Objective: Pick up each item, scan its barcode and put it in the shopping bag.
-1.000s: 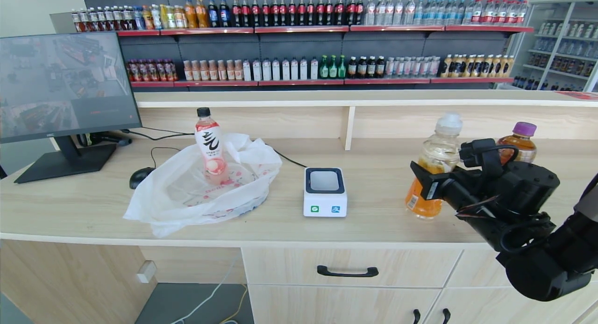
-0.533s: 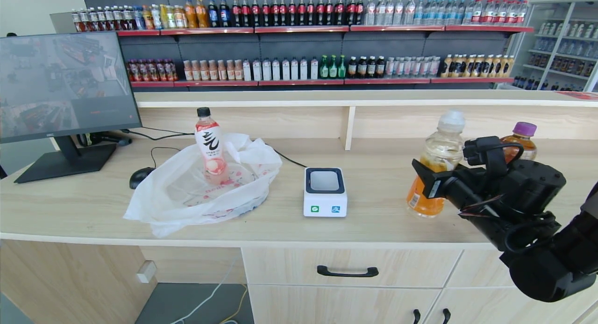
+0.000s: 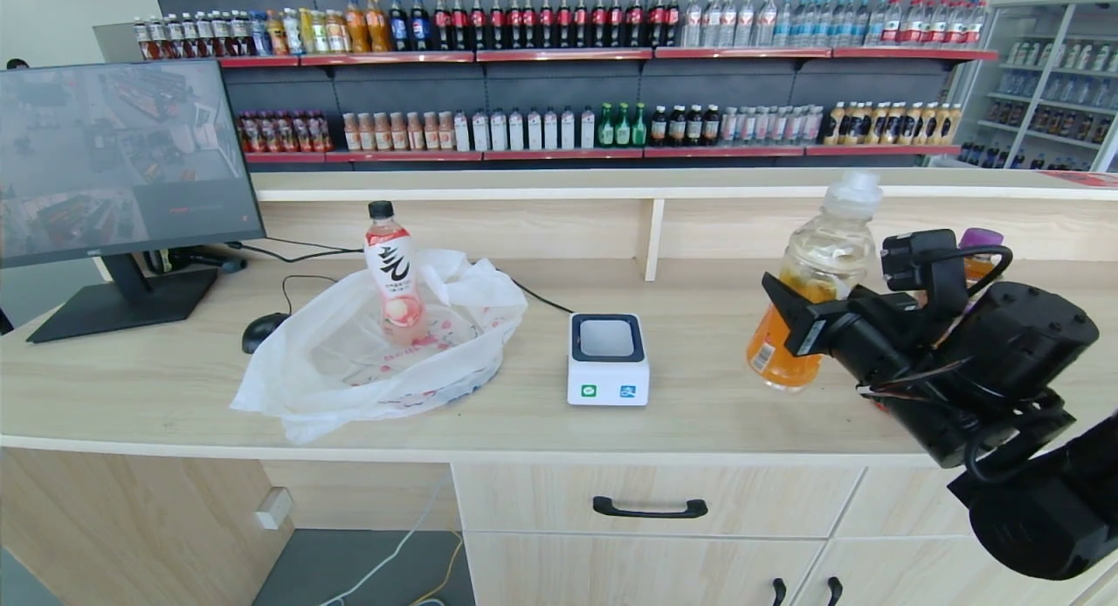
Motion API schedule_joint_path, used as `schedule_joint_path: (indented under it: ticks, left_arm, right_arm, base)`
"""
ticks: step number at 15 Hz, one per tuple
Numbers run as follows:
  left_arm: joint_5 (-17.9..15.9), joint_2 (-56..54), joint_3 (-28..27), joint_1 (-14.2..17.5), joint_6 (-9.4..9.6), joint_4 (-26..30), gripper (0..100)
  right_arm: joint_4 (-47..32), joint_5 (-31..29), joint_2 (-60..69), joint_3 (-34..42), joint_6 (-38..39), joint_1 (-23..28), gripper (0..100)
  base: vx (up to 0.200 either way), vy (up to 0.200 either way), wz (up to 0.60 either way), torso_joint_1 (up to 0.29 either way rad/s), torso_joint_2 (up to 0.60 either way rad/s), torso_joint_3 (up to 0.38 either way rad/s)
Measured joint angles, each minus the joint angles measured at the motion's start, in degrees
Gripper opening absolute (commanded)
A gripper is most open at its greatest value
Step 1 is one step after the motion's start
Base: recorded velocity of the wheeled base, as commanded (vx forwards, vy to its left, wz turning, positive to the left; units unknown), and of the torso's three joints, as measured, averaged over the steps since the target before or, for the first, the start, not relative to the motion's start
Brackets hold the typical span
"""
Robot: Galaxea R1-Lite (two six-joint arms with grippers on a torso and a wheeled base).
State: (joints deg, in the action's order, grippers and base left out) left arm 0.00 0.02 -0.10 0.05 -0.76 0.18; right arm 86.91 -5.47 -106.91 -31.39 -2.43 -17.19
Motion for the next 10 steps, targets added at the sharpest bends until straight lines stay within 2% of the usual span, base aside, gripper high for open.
schedule_joint_path:
  ticks: [7,10]
  left_arm:
    - [0.0,0.0,0.0,0.0,0.07,0.0,100]
    - [-0.1,0.0,0.0,0.0,0.76,-0.1,100]
  right_arm:
    - [-0.9,-0.5,6.6,3.2,-0.4,-0.5,0]
    - [-0.8,-0.4,10.4,5.7,1.1,-0.5,0]
  base:
    - [0.000,0.000,0.00,0.000,0.00,0.000]
    - [0.000,0.000,0.00,0.000,0.00,0.000]
